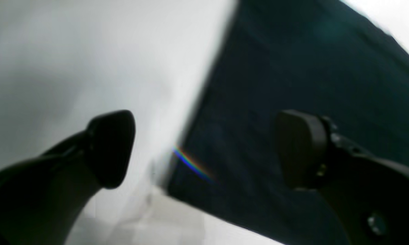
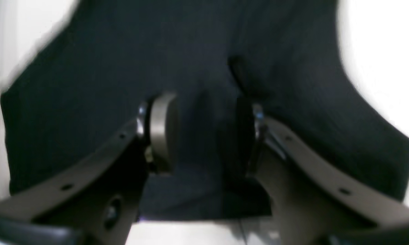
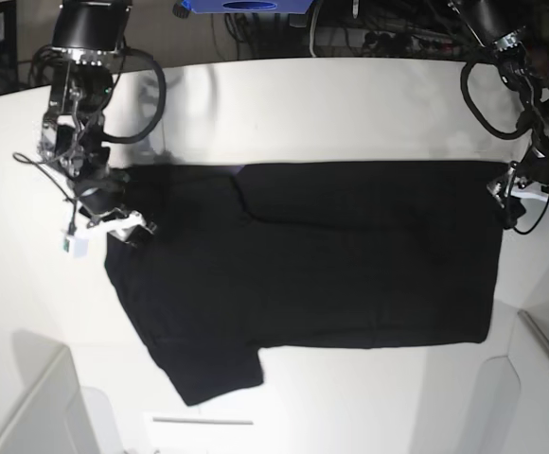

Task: Fold the T-shirt properly
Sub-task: 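Pull both held corners back toward the collar, flattening the shirt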

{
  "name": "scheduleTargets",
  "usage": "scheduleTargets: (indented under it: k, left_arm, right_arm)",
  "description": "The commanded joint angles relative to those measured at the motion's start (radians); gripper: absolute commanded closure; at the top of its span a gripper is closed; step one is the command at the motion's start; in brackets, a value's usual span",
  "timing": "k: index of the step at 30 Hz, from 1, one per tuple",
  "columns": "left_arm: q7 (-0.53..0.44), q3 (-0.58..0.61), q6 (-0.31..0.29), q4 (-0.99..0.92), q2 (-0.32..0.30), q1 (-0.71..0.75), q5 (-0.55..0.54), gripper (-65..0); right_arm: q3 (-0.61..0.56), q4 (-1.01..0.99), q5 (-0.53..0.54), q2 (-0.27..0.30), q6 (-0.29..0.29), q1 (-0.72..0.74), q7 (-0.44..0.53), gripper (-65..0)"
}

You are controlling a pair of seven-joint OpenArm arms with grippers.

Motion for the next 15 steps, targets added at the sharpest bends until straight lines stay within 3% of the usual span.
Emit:
scheduleTargets:
  k: [1,5,7,11,15]
  left_arm:
    - [-0.013,-0.011,-0.008,0.035,-0.010,0.018,-0.014,-63.2]
    - [-0.016,-0.071,-0.027,0.061,0.022,0.084,-0.014,-63.2]
    - [-0.016,-0.131,-0.107,0.055,0.056,0.100,-0.014,-63.2]
    - [-0.016,-0.197,-0.217,-0.017,0.097,0.097,-0.005,-63.2]
    - [-0.016,-0.197,-0.226,-0.086,0.097,0.080,-0.010,-63.2]
  right_arm:
    - [0.004,0.047,0.011,0.006,-0.006,-0.016,0.041,-26.6]
    - [0.001,0.164,0.017,-0.001,-0.097,-0.162,0.204,-27.0]
    - [-0.005,0.204,0.018,-0.003,-0.115,-0.234,0.270,-27.2]
    - [-0.002,0.222,0.066,-0.005,-0.113,-0.317,0.294,-30.2]
    - [0.005,0.218,0.209,-0.003,-0.113,-0.369,0.296,-37.4]
